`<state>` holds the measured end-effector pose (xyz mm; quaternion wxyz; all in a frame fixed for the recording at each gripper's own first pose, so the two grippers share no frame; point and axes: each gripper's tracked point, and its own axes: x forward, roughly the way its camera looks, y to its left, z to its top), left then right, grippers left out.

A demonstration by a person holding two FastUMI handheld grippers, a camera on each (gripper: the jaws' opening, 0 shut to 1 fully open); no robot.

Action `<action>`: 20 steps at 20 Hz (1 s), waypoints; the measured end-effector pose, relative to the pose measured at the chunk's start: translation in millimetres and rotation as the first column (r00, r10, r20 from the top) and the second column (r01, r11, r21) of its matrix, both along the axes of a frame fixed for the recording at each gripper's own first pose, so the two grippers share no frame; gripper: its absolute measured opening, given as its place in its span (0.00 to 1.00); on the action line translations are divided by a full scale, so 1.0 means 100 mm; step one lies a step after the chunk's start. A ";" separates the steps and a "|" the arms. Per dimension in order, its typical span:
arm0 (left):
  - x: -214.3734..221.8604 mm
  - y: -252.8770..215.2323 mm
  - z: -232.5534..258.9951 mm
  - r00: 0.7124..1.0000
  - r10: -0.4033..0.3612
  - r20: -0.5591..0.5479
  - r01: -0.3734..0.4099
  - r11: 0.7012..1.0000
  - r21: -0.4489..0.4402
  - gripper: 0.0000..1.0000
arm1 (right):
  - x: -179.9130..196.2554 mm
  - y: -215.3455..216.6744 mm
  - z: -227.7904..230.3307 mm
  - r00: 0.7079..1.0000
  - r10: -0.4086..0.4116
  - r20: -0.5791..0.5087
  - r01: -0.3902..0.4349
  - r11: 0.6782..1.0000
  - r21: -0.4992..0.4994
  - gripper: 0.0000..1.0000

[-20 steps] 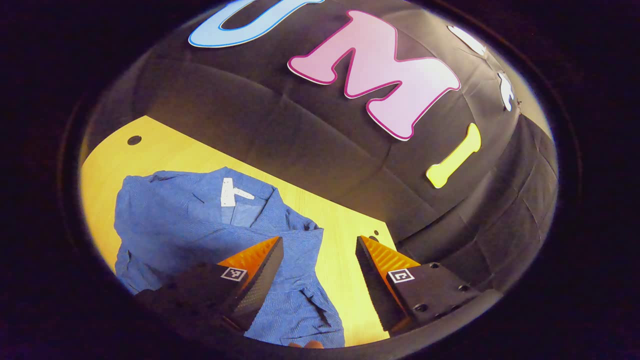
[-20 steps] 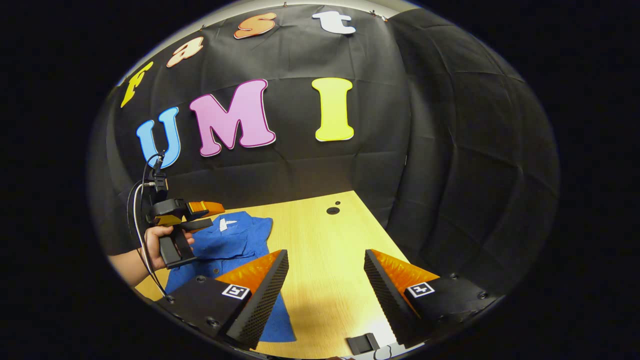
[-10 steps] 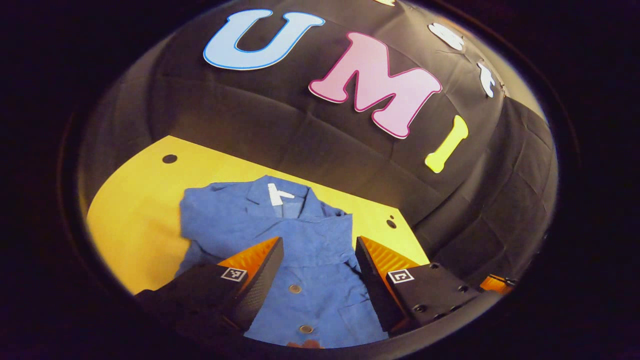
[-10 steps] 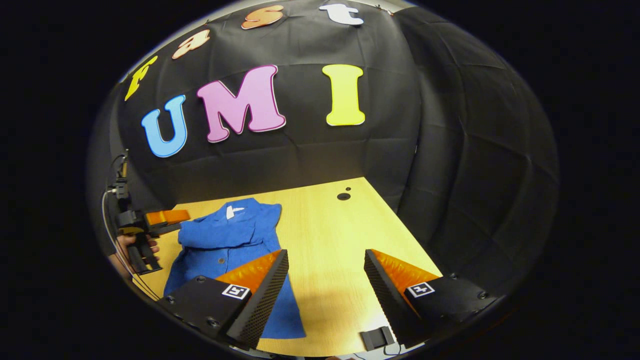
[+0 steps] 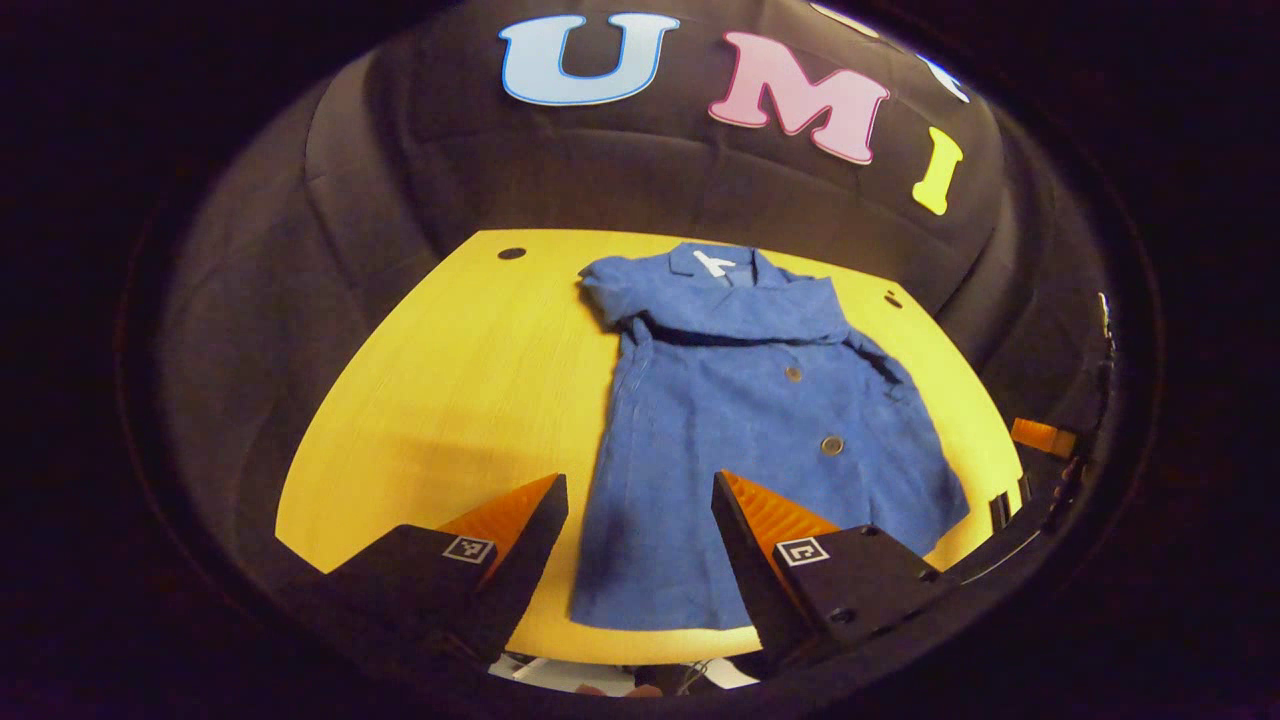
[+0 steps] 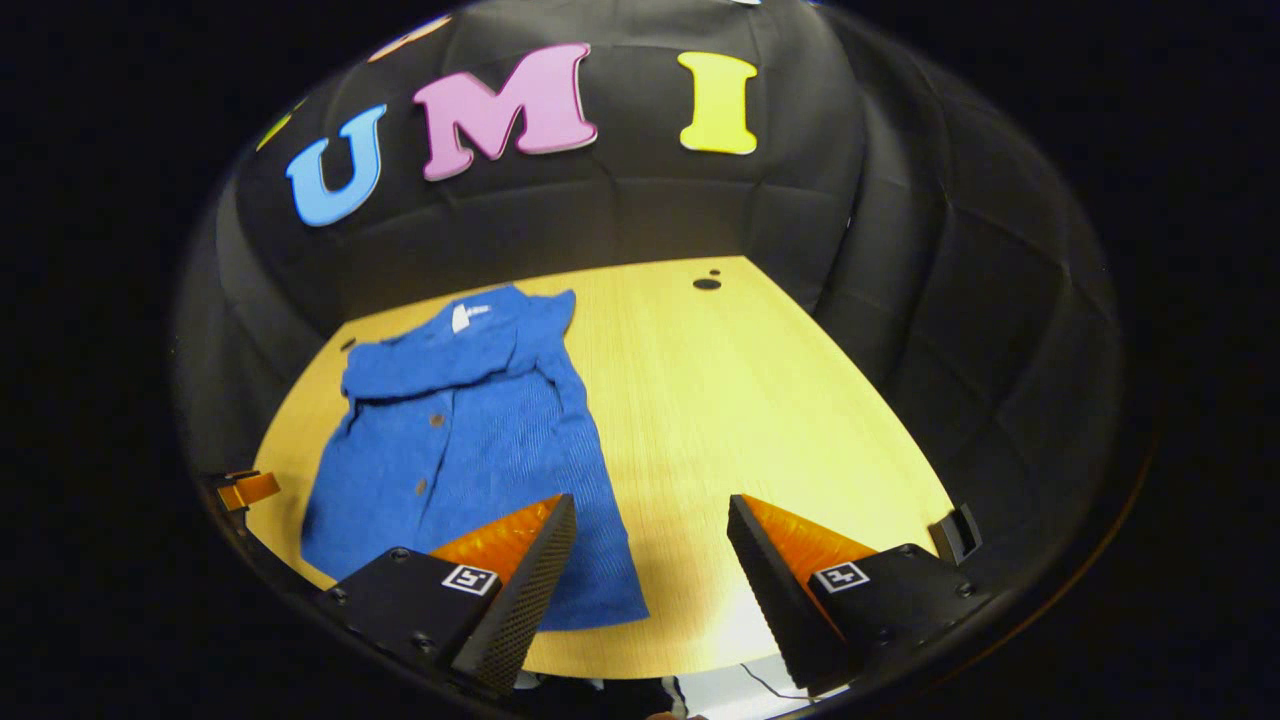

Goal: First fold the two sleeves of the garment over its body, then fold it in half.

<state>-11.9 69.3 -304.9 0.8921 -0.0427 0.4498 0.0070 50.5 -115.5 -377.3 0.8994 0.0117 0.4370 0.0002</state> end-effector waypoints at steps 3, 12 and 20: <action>-0.25 0.05 -0.26 0.997 0.027 -0.078 -0.029 0.999 -0.020 0.84 | -0.22 0.07 -0.25 0.997 0.024 -0.069 -0.026 0.999 -0.022 0.98; -0.41 -0.03 -0.69 0.975 0.010 -0.224 -0.004 1.000 0.025 0.85 | -0.33 0.22 -0.70 0.986 0.022 -0.165 -0.035 0.996 -0.081 0.98; -0.42 -0.20 -0.75 0.970 -0.035 -0.242 0.044 0.998 0.034 0.66 | -0.48 0.38 -0.97 0.962 -0.014 -0.272 0.013 1.000 -0.007 0.95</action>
